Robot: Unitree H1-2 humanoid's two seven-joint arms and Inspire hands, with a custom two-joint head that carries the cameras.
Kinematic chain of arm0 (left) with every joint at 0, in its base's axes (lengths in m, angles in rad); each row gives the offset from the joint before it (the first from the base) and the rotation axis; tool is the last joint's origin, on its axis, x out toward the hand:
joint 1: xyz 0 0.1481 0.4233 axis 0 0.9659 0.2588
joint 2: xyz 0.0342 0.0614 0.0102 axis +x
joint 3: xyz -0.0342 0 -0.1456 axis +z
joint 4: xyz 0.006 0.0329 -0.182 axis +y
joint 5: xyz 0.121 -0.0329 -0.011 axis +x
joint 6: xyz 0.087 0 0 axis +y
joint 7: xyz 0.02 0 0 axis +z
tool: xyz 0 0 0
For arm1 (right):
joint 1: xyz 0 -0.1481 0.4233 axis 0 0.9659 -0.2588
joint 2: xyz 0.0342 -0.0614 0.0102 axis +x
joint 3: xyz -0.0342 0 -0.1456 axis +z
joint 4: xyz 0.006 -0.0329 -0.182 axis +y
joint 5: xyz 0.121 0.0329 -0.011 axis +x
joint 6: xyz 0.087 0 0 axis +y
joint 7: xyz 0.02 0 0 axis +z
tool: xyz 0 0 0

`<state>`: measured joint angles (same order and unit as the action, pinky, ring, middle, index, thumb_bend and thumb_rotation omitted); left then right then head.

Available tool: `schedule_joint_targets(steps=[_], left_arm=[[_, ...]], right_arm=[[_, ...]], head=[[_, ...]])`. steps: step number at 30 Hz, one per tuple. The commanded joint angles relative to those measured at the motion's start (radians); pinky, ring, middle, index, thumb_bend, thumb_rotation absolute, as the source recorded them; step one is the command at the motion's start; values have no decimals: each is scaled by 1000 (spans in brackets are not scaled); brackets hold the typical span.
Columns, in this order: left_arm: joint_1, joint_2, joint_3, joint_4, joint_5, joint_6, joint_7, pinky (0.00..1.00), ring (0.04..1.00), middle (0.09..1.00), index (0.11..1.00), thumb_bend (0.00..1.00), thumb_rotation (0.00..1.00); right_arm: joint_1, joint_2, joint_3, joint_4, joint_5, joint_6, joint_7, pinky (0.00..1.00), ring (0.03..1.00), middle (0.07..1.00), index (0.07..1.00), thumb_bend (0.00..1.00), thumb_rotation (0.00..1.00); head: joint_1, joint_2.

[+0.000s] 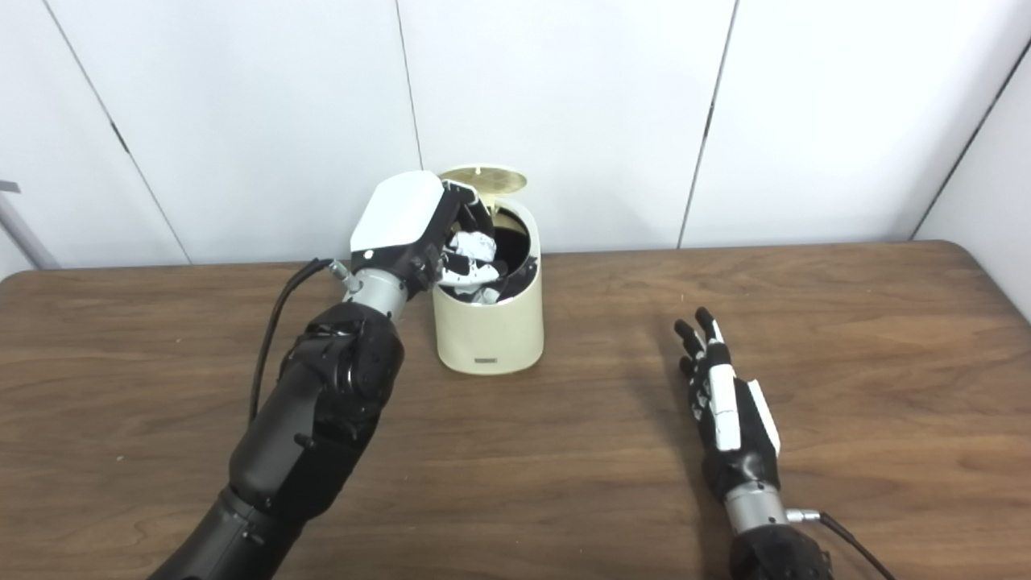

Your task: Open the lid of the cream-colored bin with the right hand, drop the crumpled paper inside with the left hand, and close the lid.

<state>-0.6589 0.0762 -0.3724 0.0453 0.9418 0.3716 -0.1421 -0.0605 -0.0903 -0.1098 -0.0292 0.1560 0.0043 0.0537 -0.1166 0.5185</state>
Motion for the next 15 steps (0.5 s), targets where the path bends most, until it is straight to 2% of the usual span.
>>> schedule_joint_targets(steps=[1, 15], left_arm=[[-42, -6, 3, -1, 0, -17, 31, 293, 391, 522, 498, 469, 0], [-53, -15, 3, 63, -21, -27, 84, 296, 404, 537, 495, 469, 0]], right_arm=[[24, -1, -9, 19, 4, -19, -1, 1000, 1000, 941, 1000, 682, 1000], [26, -2, -13, 24, 10, -21, 4, 1000, 1000, 936, 1000, 679, 1000]], head=[[-4, 1], [-6, -9]])
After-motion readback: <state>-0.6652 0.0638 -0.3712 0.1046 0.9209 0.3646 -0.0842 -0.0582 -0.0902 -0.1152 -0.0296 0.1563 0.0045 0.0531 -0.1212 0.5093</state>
